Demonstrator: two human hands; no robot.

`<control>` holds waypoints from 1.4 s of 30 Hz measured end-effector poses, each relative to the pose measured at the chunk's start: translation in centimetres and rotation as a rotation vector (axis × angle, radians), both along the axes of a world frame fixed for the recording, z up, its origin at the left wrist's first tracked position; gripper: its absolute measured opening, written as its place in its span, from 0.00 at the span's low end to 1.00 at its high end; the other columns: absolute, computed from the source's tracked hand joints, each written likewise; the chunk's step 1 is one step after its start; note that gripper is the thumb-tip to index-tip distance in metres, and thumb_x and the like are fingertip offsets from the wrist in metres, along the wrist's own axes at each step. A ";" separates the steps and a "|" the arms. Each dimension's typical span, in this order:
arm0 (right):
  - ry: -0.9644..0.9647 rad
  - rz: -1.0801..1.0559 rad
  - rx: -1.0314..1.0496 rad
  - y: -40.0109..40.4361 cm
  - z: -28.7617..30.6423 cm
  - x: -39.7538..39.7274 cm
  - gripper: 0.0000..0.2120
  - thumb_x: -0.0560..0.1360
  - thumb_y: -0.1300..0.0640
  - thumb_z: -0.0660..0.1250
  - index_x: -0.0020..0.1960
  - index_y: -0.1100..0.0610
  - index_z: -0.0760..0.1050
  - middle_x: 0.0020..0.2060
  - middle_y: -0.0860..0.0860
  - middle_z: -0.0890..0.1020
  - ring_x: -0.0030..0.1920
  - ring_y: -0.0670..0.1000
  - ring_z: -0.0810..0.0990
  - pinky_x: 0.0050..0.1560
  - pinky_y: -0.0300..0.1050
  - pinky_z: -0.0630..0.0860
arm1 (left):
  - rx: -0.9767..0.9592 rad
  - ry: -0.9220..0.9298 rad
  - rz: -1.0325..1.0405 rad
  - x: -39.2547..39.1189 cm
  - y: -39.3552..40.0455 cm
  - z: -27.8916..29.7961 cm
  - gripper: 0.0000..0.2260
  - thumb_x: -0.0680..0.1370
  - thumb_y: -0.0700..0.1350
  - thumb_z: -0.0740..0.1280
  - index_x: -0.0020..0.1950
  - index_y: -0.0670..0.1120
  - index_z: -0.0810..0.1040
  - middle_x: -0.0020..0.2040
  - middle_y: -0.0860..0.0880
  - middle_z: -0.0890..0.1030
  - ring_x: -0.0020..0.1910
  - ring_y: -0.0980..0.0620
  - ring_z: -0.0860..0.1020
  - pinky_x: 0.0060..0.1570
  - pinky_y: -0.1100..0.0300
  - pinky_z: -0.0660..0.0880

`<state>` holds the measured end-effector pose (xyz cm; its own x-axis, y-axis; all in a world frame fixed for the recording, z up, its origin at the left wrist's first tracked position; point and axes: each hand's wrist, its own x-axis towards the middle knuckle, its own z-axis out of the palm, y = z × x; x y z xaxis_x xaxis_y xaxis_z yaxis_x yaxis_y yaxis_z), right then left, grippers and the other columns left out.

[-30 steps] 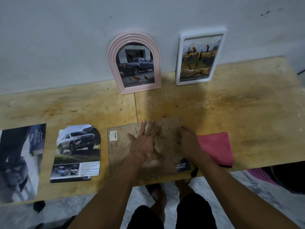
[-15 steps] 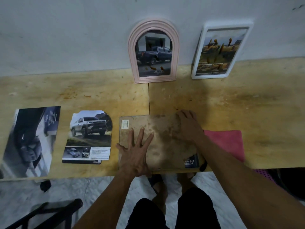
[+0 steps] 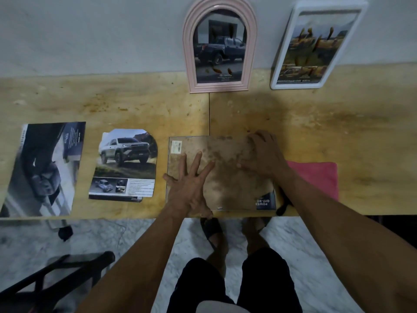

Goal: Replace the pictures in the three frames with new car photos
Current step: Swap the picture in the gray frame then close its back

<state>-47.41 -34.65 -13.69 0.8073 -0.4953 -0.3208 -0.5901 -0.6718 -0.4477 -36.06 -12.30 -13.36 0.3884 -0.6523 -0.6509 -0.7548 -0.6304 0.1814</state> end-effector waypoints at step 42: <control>0.232 0.140 -0.127 4.7 -0.7 -1.2 0.49 0.70 0.30 0.64 0.80 0.47 0.43 0.80 0.47 0.44 0.79 0.52 0.42 0.74 0.65 0.52 | 0.029 0.043 0.169 0.4 -2.9 0.8 0.54 0.61 0.72 0.75 0.75 0.73 0.40 0.79 0.60 0.31 0.77 0.37 0.31 0.58 0.14 0.52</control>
<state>-48.62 -29.91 -14.40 0.7827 -0.4326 -0.4474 -0.5649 -0.7956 -0.2190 -35.65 -15.16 -12.54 0.4621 -0.5609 -0.6869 -0.6294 -0.7531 0.1915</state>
